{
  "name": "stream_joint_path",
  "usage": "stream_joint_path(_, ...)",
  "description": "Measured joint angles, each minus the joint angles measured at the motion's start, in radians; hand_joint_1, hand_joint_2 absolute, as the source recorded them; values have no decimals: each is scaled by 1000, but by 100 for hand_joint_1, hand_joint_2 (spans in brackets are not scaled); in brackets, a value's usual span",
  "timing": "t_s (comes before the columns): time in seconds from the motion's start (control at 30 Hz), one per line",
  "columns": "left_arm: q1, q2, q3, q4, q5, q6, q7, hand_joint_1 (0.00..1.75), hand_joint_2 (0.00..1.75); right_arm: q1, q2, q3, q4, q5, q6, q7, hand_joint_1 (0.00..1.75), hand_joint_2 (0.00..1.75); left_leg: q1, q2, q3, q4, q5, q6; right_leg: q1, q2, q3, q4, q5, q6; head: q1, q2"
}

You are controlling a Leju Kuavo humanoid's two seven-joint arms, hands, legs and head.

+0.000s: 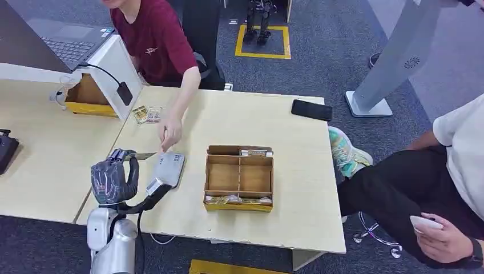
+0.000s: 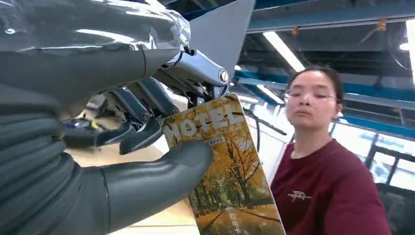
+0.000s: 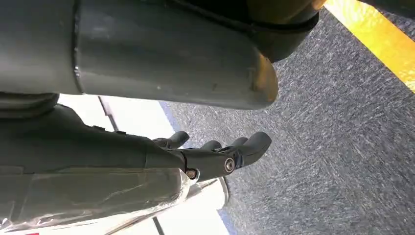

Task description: Pass the card to the sensor for recognition and then transmit it.

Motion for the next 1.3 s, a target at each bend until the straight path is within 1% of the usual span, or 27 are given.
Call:
stream_joint_path(0.1,-22,-7,19,46,70,0,-2,175,175,0,0,0,0,-3,-2,1,0,0,0,0,0,0,0,0,0,0,0,0,0,0,0,0)
stream_joint_path(0.2,-36,-8,20,89,117,0,-2,175,175,0,0,11,0,-6,-3,6,0,0,0,0,0,0,0,0,0,0,0,0,0,0,0,0)
stream_joint_path(0.53,-64,-8,26,173,145,0,-2,175,175,0,-1,27,0,-6,-3,6,0,0,0,0,0,0,0,0,0,0,0,0,0,0,0,0)
stream_joint_path(0.6,-82,-7,27,211,196,0,-2,175,175,0,-1,27,0,-6,-3,10,0,0,0,0,0,0,0,0,0,0,-1,0,0,0,0,0)
stream_joint_path(0.63,-109,-2,27,270,254,-4,-1,175,175,0,-1,27,0,-6,-3,11,0,0,0,-1,0,0,1,0,0,-1,0,0,0,0,0,0)
stream_joint_path(0.67,-137,5,26,332,313,-24,7,175,175,0,-1,27,0,-6,-4,12,0,0,0,-2,0,0,1,0,0,-2,0,0,0,0,0,0)
stream_joint_path(0.7,-160,13,22,391,383,-70,31,175,175,0,-1,27,0,-6,-6,13,0,0,0,-2,0,0,1,0,0,-2,0,0,1,-1,0,0)
stream_joint_path(0.77,-190,22,2,456,500,-176,79,175,175,0,-1,25,0,-6,-9,15,0,0,0,0,0,0,2,-1,0,-1,-1,0,3,-1,0,0)
stream_joint_path(0.8,-202,26,-14,477,539,-226,103,175,175,0,-1,23,0,-6,-10,15,0,0,0,0,0,0,2,-1,0,-1,-1,0,3,-1,0,0)
stream_joint_path(0.83,-214,29,-34,496,570,-256,124,175,175,1,-1,23,0,-6,-12,15,0,0,0,0,0,0,2,-1,0,-1,-1,0,3,-1,0,0)
stream_joint_path(0.87,-222,36,-50,507,586,-266,142,175,175,1,-1,22,0,-6,-13,15,0,0,0,0,0,0,2,-1,0,0,-1,0,3,-1,0,0)
stream_joint_path(0.97,-248,52,-101,539,609,-276,224,175,175,1,-1,20,0,-4,-16,18,0,0,0,0,0,0,2,-1,0,0,-1,0,3,-1,0,0)
stream_joint_path(1.03,-263,64,-125,563,625,-289,258,175,175,1,-1,19,0,-3,-19,18,0,0,0,0,0,0,2,-1,0,0,-1,0,3,-1,0,0)
stream_joint_path(1.17,-282,74,-145,603,683,-351,273,175,175,1,-1,16,0,-3,-25,13,0,0,0,1,0,0,2,-1,0,0,-1,0,3,-1,0,0)
stream_joint_path(1.2,-289,74,-153,613,684,-367,280,175,175,-2,2,14,0,-4,-27,24,0,0,0,0,-1,0,2,-1,0,0,-2,0,3,-1,0,0)
stream_joint_path(1.3,-324,61,-182,650,680,-361,312,175,175,-19,9,10,0,-4,-26,63,0,0,0,-2,-2,0,4,0,0,-2,-1,0,4,0,0,0)
